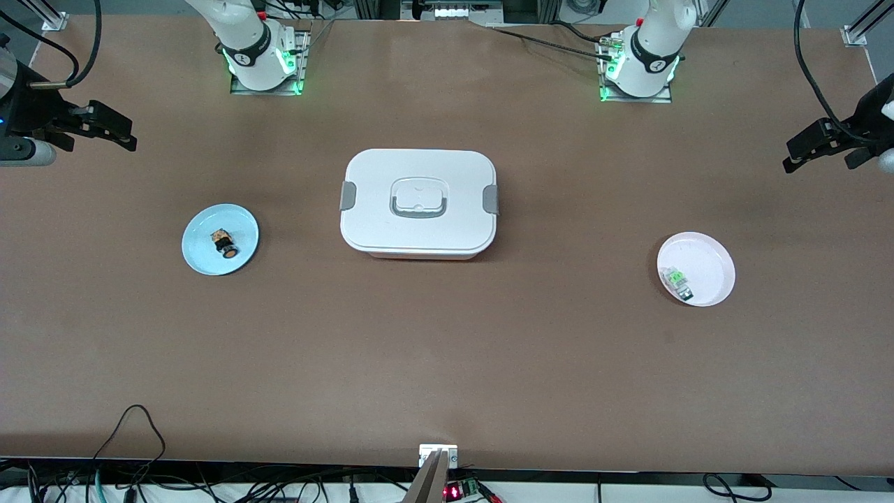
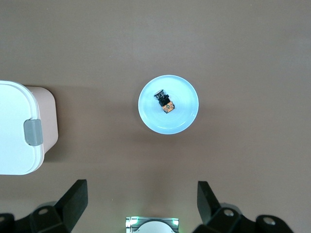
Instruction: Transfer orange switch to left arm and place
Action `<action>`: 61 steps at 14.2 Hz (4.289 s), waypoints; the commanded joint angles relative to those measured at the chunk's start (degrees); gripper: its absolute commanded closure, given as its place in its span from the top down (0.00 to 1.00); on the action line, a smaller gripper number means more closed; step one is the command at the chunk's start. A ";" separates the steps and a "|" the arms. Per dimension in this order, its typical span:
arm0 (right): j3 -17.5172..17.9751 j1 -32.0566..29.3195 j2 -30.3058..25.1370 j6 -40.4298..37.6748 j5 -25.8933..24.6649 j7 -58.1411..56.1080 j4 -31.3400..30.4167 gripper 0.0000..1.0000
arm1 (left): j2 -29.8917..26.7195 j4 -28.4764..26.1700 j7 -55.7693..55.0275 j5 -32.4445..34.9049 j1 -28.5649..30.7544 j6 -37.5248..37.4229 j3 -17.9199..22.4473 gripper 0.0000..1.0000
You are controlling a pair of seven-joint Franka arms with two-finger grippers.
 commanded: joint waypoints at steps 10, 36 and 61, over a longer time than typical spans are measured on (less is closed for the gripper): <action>0.58 -0.83 4.04 -2.11 0.55 0.84 1.53 1.00 | -0.11 0.86 0.70 1.47 -0.14 -0.99 0.30 1.00; -3.02 -1.18 16.97 28.03 -3.49 35.38 -21.76 1.00 | 0.51 0.42 0.79 1.47 -0.05 -0.99 0.38 1.00; -3.20 -1.18 19.07 67.48 -3.58 39.78 -42.77 1.00 | 0.16 0.07 0.62 0.77 -0.14 -0.81 -0.23 1.00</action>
